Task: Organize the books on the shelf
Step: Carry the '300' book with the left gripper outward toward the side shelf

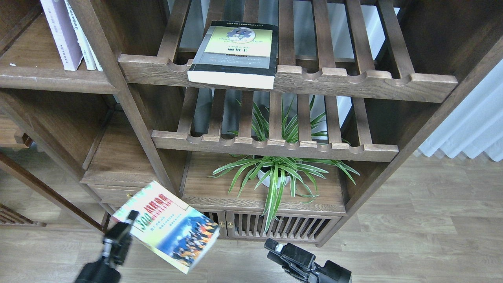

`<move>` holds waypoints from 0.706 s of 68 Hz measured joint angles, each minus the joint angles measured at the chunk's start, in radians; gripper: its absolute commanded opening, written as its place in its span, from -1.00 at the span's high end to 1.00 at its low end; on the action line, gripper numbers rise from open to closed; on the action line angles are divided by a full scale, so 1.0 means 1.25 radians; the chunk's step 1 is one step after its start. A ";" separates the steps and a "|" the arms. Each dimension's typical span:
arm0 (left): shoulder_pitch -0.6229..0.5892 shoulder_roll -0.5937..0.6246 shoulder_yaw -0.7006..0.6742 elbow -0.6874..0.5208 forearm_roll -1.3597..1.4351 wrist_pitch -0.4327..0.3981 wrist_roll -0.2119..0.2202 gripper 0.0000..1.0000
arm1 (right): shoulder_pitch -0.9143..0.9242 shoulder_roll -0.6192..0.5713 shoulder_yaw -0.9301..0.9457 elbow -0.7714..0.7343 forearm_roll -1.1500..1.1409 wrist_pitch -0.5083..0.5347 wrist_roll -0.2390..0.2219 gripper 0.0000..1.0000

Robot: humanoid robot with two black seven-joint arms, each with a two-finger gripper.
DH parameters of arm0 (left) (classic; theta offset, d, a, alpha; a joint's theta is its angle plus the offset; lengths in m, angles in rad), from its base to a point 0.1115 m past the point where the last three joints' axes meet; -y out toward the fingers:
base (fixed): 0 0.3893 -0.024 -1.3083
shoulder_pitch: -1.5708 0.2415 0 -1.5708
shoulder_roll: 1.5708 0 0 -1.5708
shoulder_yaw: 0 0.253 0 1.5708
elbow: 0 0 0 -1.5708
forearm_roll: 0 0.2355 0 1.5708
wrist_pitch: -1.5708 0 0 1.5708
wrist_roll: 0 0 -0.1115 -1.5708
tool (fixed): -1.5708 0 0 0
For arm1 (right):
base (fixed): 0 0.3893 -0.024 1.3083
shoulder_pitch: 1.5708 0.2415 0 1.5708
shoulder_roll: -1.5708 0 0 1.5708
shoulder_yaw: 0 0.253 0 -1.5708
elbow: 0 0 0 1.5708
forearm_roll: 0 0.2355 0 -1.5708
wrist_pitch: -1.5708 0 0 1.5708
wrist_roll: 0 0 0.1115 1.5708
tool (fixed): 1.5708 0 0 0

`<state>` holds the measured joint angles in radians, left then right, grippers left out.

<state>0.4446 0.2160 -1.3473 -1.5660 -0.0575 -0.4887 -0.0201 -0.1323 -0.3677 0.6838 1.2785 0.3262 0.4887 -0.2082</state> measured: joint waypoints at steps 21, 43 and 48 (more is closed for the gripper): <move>0.079 0.109 -0.331 -0.041 0.003 0.000 0.061 0.97 | 0.016 0.031 -0.011 -0.015 -0.007 0.000 -0.001 -0.99; 0.042 0.194 -0.505 -0.034 0.000 0.000 0.065 0.98 | 0.019 0.047 -0.014 -0.031 -0.007 0.000 -0.004 -0.99; 0.022 0.222 -0.531 -0.032 0.001 0.000 0.066 0.98 | 0.019 0.048 -0.014 -0.034 -0.007 0.000 -0.004 -0.99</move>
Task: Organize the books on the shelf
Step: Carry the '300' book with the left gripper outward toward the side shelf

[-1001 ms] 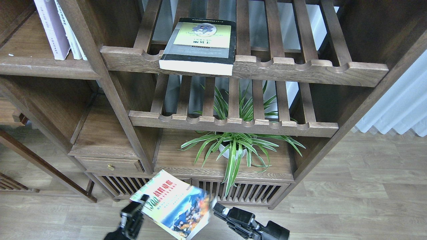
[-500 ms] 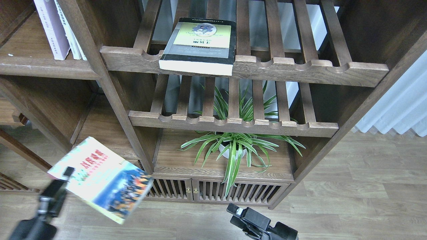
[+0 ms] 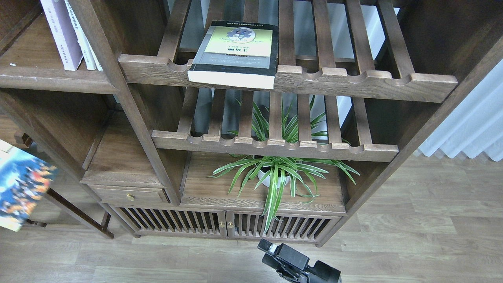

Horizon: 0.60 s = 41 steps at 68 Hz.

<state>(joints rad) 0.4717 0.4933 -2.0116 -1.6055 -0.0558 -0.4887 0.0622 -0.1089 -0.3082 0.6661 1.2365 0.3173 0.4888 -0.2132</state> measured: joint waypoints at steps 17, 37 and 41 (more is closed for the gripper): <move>-0.106 0.140 -0.030 0.012 0.004 0.000 0.003 0.97 | -0.001 0.001 0.000 -0.003 0.000 0.000 0.000 -0.99; -0.312 0.259 0.051 0.053 0.053 0.000 0.037 0.97 | -0.008 0.000 0.000 -0.003 0.001 0.000 0.001 -0.99; -0.355 0.275 0.067 0.072 0.081 0.000 0.038 0.97 | -0.008 0.000 0.001 -0.003 0.001 0.000 0.002 -0.99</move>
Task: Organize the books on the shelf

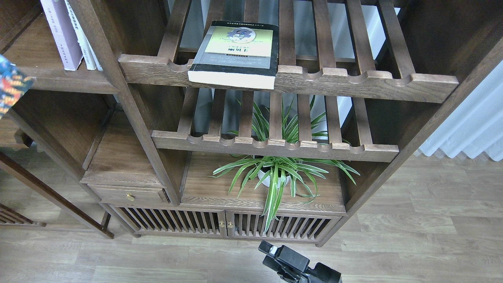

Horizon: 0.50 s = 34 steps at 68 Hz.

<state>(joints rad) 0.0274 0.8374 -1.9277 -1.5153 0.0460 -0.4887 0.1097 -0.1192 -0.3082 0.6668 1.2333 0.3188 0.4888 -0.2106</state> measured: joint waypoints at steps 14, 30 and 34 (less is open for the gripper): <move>-0.213 0.017 0.098 0.078 0.151 0.000 0.001 0.97 | -0.001 0.000 0.001 0.000 0.000 0.000 0.000 -0.99; -0.409 -0.004 0.220 0.155 0.250 0.000 -0.008 0.97 | -0.001 -0.001 0.001 0.000 0.000 0.000 0.000 -0.99; -0.456 -0.015 0.247 0.185 0.268 0.000 -0.009 0.97 | -0.001 -0.001 0.001 0.000 0.000 0.000 0.001 -0.99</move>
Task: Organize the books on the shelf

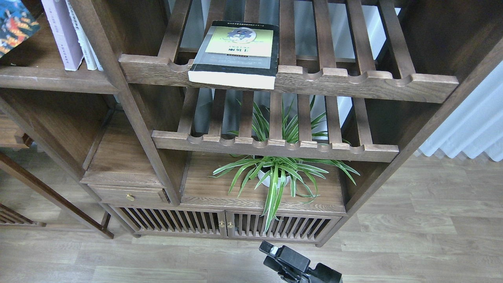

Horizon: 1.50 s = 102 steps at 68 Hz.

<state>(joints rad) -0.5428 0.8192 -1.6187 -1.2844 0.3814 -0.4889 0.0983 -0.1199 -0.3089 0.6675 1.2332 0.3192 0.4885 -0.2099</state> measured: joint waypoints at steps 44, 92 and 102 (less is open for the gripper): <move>-0.390 -0.043 0.362 0.306 0.027 0.000 -0.038 0.97 | -0.001 0.002 0.000 0.000 0.002 0.000 0.001 -0.99; -0.424 -0.076 0.493 0.293 0.022 0.000 -0.046 0.94 | 0.002 0.002 0.010 0.000 0.007 0.000 0.002 -0.99; -0.406 -0.072 0.491 0.289 0.019 0.000 -0.047 0.88 | 0.001 0.001 0.011 0.000 0.008 0.000 0.002 -0.99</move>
<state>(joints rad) -1.0502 0.7286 -1.0050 -0.9227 0.4058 -0.4887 0.0391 -0.1190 -0.3080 0.6812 1.2333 0.3292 0.4888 -0.2070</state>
